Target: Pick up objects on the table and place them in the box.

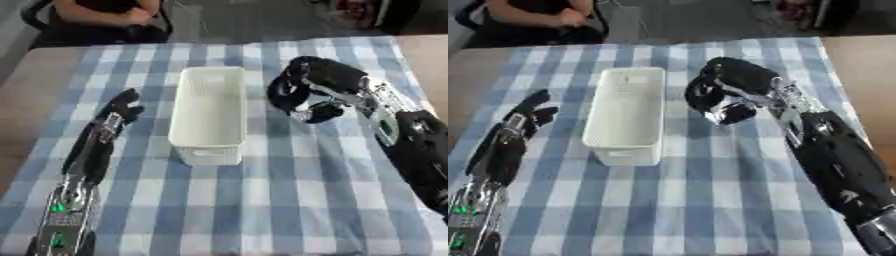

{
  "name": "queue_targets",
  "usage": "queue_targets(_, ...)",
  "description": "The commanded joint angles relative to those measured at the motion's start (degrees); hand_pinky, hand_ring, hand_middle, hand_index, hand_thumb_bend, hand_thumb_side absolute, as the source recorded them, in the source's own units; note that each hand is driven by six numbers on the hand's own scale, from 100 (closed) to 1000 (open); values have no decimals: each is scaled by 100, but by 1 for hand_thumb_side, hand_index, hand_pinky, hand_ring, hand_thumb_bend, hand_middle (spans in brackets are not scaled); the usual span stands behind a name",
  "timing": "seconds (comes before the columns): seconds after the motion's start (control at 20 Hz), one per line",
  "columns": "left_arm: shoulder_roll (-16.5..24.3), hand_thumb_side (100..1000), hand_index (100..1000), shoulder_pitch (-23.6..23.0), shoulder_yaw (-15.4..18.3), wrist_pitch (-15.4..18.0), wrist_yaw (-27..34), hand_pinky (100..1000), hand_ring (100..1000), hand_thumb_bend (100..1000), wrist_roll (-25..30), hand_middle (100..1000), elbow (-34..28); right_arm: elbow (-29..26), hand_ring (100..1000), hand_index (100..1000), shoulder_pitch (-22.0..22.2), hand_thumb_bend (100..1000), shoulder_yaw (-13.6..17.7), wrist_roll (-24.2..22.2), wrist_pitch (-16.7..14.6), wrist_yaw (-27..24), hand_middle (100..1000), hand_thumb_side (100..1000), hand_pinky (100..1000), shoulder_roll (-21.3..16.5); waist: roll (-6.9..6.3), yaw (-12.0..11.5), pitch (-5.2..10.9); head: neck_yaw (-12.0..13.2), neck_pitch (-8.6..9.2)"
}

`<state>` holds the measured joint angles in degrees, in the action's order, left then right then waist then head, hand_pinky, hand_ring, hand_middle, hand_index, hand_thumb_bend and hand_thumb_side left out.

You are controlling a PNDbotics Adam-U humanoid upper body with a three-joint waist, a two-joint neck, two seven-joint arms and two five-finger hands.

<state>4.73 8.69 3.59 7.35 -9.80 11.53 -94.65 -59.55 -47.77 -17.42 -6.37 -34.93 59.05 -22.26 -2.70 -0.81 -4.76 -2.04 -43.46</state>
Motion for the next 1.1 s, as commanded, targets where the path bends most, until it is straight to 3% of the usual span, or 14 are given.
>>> queue_targets(0.05, 52, 1000, 905, 39, -6, 11, 3, 912, 842, 100, -2, 1000, -65, -163, 809, 340, -184, 100, -3, -48, 16, -76, 614, 490, 921, -87, 15, -10, 88, -36, 73)
queue_targets(1.1, 38, 1000, 906, 25, -22, 14, -4, 913, 843, 100, 9, 1000, -17, -664, 807, 332, -720, 100, -128, -337, 103, -559, 613, 493, 923, 573, 1, -36, 119, -126, 102)
